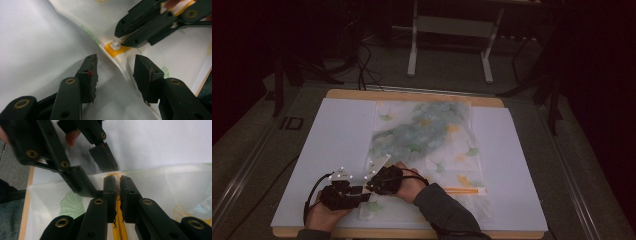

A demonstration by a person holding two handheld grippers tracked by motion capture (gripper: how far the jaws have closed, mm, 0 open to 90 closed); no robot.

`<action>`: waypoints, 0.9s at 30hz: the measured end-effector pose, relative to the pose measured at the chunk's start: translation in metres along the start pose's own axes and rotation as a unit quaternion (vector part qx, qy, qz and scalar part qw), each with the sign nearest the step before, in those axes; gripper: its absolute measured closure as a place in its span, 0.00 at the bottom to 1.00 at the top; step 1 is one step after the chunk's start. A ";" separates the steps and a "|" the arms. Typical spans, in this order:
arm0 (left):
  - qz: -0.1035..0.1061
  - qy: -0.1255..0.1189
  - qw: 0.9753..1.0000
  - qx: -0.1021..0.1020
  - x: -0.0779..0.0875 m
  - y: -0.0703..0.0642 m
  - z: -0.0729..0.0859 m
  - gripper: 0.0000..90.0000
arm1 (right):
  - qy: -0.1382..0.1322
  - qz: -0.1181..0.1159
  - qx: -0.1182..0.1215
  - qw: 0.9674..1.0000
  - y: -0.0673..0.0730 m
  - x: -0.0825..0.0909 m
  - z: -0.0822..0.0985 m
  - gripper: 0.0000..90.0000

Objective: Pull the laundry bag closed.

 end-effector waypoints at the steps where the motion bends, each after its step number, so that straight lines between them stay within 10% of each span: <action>1: 0.001 0.002 1.000 -0.001 -0.001 0.000 0.000 0.61 | 0.002 0.001 0.002 1.000 0.001 0.001 0.000 0.93; 27: 0.019 0.005 1.000 -0.020 -0.010 -0.001 -0.002 0.96 | 0.018 -0.008 0.004 1.000 -0.002 -0.001 0.007 0.93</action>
Point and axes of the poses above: each handheld gripper's, and its own axes: x roughly backward along the jaws, z roughly out of its underside, y roughly to its left, the point moved 1 cm from there along -x, roughly forward along the jaws, and after that the axes turned 5 degrees about -z, right-handed, at the moved point
